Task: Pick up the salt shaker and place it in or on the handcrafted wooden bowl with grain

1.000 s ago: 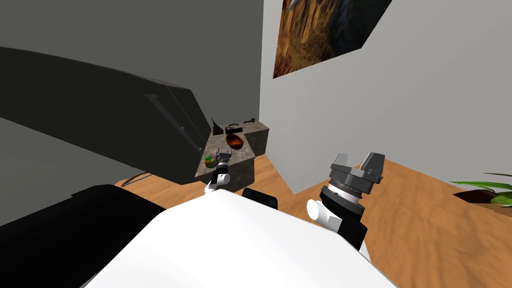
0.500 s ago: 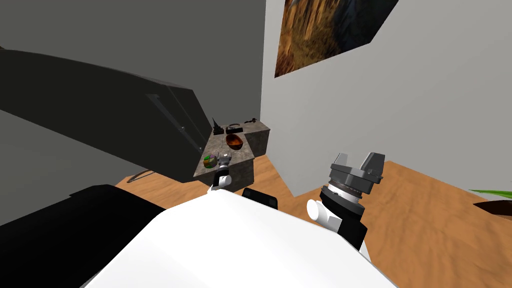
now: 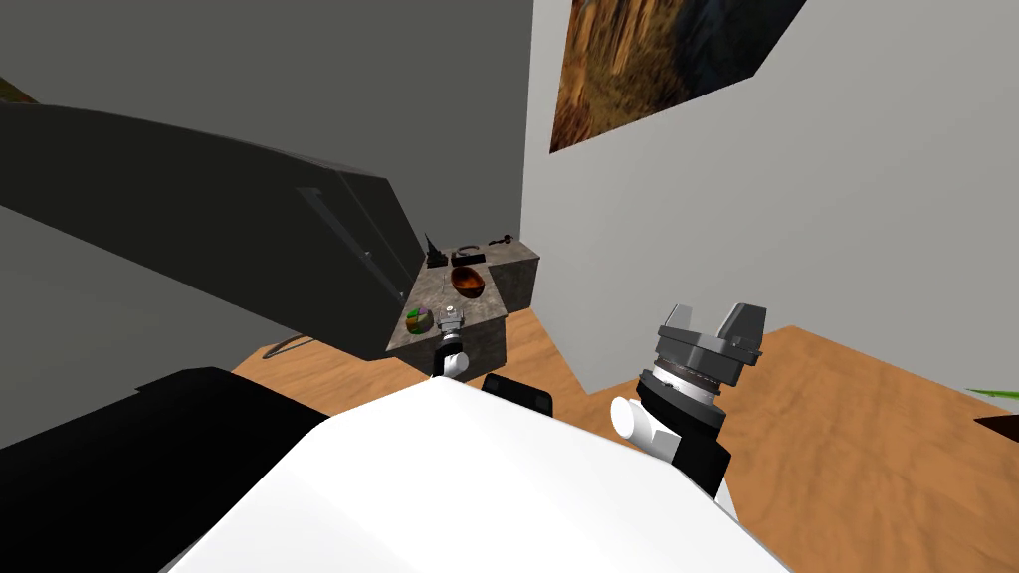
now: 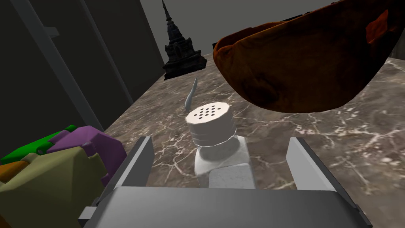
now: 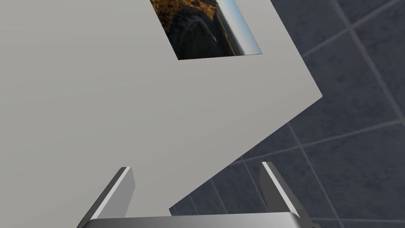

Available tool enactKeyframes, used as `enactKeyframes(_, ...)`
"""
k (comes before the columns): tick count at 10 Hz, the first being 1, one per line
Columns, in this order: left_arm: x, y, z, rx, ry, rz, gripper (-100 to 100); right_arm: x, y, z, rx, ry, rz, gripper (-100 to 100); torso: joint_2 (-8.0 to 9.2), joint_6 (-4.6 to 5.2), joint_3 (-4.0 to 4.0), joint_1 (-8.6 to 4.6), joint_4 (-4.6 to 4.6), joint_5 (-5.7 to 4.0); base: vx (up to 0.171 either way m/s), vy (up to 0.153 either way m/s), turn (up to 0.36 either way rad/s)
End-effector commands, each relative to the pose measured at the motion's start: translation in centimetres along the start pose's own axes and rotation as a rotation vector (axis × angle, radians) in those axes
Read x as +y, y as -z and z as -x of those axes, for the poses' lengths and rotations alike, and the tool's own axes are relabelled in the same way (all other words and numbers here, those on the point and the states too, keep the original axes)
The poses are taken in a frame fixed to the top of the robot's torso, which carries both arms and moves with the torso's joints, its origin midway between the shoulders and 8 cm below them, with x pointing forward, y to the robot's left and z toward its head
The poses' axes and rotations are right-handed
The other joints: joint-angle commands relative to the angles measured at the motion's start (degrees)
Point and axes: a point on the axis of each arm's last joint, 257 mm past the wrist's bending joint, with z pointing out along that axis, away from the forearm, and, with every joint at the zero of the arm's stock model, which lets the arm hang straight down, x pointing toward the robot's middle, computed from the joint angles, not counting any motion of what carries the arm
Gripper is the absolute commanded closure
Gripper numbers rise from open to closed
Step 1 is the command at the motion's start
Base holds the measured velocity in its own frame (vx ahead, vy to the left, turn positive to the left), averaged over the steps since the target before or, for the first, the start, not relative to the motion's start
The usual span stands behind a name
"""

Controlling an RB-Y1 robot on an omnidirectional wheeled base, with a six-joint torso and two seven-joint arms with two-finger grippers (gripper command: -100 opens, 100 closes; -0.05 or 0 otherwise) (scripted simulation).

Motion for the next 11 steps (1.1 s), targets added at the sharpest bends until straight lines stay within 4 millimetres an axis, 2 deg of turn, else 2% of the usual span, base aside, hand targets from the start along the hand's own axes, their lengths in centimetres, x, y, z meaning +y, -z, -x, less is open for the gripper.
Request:
enactKeyframes(1,0.0,0.0,0.0,0.0,0.0,0.0,-100,0.0,0.0,0.0,0.0,0.0,0.0,0,0.0,0.0,0.0,0.0,0.0,0.0,0.0,0.0,0.0)
enactKeyframes(2,0.1,0.0,0.1,-0.002,0.003,-0.001,0,0.0,0.0,0.0,0.0,0.0,0.0,0,0.01,0.0,0.01,0.0,0.0,0.0,0.0,0.0,0.0)
enactKeyframes(3,-2.3,-1.3,0.9,-0.011,-0.003,-0.023,-100,0.0,0.0,0.0,0.0,0.0,0.0,0,0.02,0.0,0.01,0.0,0.01,0.0,-0.004,-0.053,-0.172)
enactKeyframes(8,-7.3,-4.1,1.9,-0.024,-0.006,-0.075,-100,0.0,0.0,0.0,0.0,0.0,0.0,0,0.1,0.01,0.06,-0.22,0.03,-0.06,-0.015,-0.064,-0.12)
enactKeyframes(9,-6.6,-3.8,1.7,-0.023,-0.009,-0.067,-100,0.0,0.0,0.0,0.0,0.0,0.0,0,0.1,0.0,0.06,-0.17,0.02,-0.04,-0.007,-0.019,-0.006)
enactKeyframes(10,-6.7,-3.8,1.8,-0.023,-0.007,-0.069,100,0.0,0.0,0.0,0.0,0.0,0.0,0,0.07,-0.01,0.04,-0.09,0.02,-0.03,0.0,0.0,0.0)
enactKeyframes(11,-6.6,-3.8,1.8,-0.023,-0.007,-0.068,100,0.0,0.0,0.0,0.0,0.0,0.0,0,0.05,-0.01,0.03,-0.03,0.01,-0.01,0.0,0.0,0.0)
